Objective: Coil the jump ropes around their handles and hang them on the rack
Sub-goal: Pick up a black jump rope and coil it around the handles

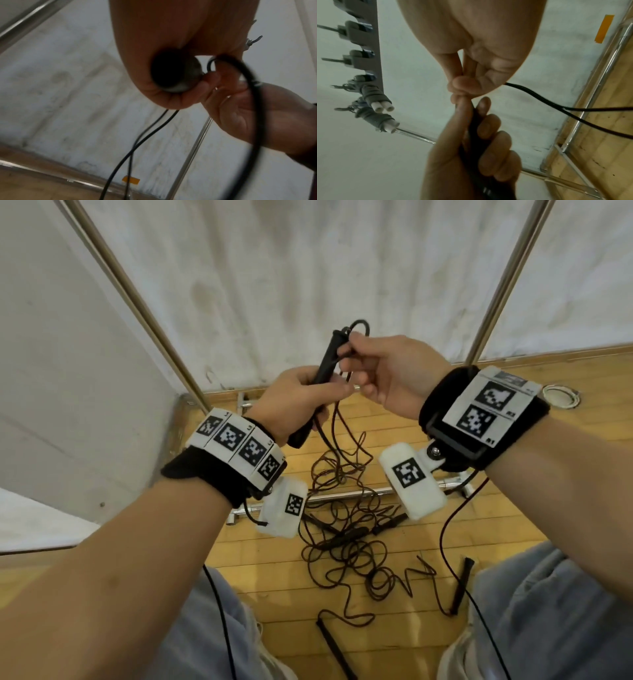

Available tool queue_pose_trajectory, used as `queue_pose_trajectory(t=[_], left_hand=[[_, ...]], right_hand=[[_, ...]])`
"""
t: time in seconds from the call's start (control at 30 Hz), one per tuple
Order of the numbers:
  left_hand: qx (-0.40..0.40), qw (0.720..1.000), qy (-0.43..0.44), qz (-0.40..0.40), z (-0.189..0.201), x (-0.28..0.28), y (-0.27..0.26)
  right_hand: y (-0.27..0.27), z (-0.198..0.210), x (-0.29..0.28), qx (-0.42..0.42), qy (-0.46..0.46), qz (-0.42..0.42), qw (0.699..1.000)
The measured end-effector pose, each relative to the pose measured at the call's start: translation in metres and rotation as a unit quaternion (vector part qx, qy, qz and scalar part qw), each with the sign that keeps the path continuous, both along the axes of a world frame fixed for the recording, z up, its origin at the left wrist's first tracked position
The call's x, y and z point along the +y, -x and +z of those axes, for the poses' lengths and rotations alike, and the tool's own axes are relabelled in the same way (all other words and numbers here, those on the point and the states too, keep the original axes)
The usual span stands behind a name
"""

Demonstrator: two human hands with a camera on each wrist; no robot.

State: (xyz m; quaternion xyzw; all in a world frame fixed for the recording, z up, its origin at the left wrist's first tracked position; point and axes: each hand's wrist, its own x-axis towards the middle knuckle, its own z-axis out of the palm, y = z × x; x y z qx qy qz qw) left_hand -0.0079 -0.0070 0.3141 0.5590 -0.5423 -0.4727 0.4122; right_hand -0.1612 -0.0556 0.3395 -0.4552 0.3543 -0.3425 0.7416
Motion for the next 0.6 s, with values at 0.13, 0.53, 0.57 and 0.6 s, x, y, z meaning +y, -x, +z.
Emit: queue_pose_trajectory(t=[0.13,0.53,0.57,0.6], left_hand=[[-0.036,0.999,-0.016,-0.021,-0.008,-0.001,0.001],[-0.058,0.989,0.09,0.098,-0.003,-0.002,0.003],[-0.039,0.989,0.089,0.108,-0.001,-0.004,0.002],[-0.02,0.99,0.085,0.115,0.001,-0.006,0.001]], right_hand=[[0.012,0.015,-0.009,-0.08,-0.009,-0.086,0.993],[0.009,-0.02,-0.001,0.105,-0.013,-0.056,0.993],[0.004,-0.027,0.006,0.133,0.012,0.007,0.991],[-0.002,-0.031,0.013,0.153,0.035,0.066,0.985]])
